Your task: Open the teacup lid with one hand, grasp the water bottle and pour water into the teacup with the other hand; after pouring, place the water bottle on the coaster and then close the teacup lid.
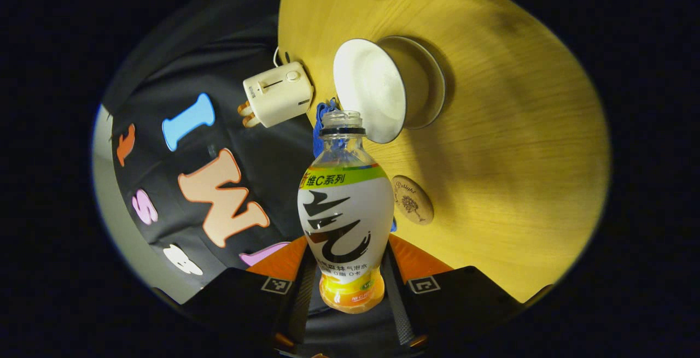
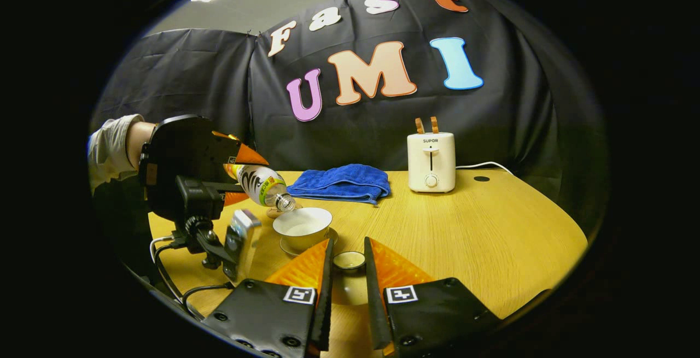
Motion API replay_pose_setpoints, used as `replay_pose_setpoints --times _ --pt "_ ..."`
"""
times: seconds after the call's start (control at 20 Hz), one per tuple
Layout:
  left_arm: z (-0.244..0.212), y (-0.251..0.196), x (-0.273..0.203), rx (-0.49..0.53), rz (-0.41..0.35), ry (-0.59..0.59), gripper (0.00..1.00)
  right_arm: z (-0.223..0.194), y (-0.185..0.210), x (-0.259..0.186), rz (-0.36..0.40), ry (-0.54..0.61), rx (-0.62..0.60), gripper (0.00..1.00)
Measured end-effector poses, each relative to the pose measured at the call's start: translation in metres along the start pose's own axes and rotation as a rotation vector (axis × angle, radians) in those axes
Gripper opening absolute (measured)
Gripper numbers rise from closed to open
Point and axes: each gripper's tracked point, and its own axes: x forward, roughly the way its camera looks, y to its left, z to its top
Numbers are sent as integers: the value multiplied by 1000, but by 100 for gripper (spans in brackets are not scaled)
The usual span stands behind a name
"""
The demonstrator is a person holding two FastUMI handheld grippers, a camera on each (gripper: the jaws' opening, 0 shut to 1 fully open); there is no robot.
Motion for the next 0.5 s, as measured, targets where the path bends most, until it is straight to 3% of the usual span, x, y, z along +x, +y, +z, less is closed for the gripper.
replay_pose_setpoints --times 0.4,0.5 --pt "28 -18 3 -669 -46 -187 58 -1 -5 2 -26 10 16 33" --pt "30 -16 2 -818 -48 -220 63 -2 -7 3 -40 17 22 31"
